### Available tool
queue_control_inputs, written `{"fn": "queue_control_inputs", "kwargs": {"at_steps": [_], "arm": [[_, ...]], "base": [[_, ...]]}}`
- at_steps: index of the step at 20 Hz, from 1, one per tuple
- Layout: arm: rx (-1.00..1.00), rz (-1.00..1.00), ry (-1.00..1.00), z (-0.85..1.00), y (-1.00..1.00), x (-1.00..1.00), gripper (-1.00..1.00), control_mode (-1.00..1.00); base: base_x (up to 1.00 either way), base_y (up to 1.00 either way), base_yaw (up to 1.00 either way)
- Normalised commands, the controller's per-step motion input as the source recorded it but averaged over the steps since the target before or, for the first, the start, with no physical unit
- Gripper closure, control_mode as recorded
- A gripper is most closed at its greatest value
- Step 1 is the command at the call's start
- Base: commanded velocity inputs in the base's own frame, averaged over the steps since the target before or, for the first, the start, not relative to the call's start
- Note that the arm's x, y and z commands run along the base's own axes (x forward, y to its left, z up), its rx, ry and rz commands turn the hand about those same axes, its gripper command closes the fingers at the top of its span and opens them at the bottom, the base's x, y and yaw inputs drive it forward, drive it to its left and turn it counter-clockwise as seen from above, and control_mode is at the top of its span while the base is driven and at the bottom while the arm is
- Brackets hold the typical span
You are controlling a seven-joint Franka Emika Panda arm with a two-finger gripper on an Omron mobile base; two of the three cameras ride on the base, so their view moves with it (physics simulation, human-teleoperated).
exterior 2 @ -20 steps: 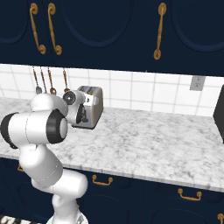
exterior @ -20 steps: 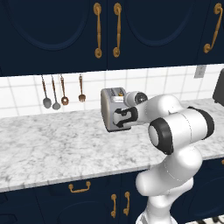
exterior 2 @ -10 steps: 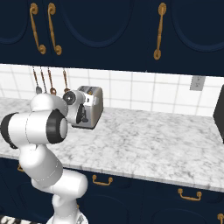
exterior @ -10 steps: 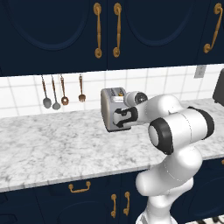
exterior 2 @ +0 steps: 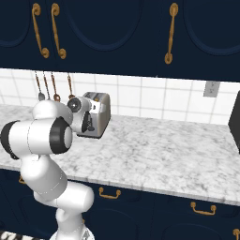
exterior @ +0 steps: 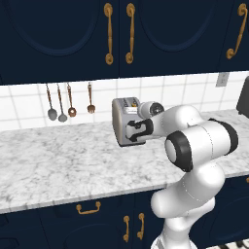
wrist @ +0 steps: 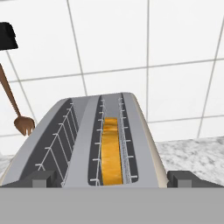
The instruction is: Start the toaster. Once the lever pops up, take the bread to the plate on the dining counter.
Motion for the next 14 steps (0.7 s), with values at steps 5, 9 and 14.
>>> {"fn": "queue_control_inputs", "kwargs": {"at_steps": [5, 9, 14], "arm": [[0.00, 0.00, 0.00, 0.00, 0.00, 0.00, -1.00, -1.00], [0.00, 0.00, 0.00, 0.00, 0.00, 0.00, -1.00, -1.00], [0.00, 0.00, 0.00, 0.00, 0.00, 0.00, -1.00, -1.00]], "base": [[0.00, 0.00, 0.00], [0.00, 0.00, 0.00], [0.00, 0.00, 0.00]]}}
